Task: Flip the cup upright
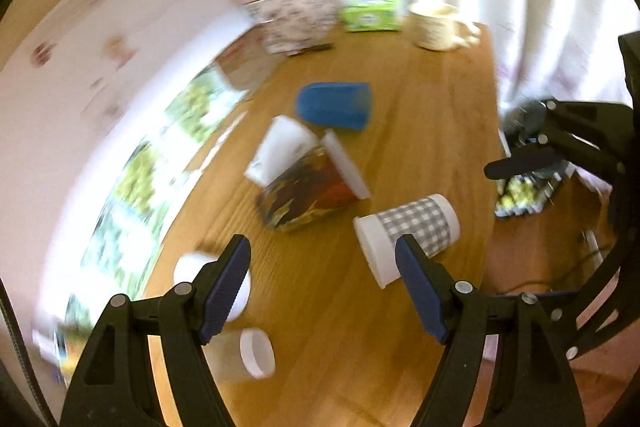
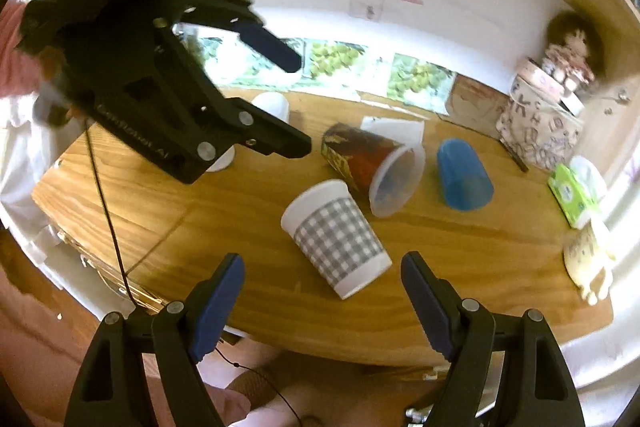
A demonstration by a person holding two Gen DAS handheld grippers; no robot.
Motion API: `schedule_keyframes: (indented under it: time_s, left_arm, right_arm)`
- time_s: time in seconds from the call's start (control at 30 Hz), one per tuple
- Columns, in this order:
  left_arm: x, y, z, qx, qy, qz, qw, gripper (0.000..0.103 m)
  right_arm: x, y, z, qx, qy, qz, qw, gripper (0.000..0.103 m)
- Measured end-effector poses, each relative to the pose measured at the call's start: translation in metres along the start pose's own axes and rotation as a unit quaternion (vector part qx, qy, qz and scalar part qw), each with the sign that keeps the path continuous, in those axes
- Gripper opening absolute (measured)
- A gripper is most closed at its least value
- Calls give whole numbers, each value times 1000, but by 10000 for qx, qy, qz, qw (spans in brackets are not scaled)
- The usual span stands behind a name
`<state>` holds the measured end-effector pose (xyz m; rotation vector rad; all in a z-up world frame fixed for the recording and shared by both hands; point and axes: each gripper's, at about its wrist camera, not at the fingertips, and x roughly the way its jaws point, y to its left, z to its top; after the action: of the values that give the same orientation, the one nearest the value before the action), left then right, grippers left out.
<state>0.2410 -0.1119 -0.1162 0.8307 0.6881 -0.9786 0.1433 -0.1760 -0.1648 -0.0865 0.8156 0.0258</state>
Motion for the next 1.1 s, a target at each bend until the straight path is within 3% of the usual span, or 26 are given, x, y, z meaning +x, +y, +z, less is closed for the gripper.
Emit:
schedule_keyframes:
  time_s: [0.13,0.27,0.4,0.57,0.87,0.97,1.1]
  left_arm:
    - [-12,0,-11,-783,80,410,9961,78]
    - [-23,-1,-22,-1722,167,802,9817,78]
    - [-32,-5,-33,-2588,140,1108,9595,78]
    - [-38,-12,-43,-3603,94,1337,9231,78]
    - [-45,-26,-63,-4789,112,1672,8617,78]
    - [-45,-30,-70,-4993,167,1745,8485,78]
    - [-41,-36,-77,-5096,345,1810,8404,78]
  right_arm:
    - [-1,-2,5,-219,-123,182,9995,81]
    - [2,-2,8,-574,-221,440,9971,81]
    - [5,-2,10,-858,-283,671,9936,81]
    - [9,-4,5,-1145,-293,827,9895,81]
    - [30,-14,3,-1404,-188,1078,9840,81]
    - [41,-19,4,-1413,-103,1129,9835,81]
    - [56,-22,8,-1458,-25,1218,9818,81]
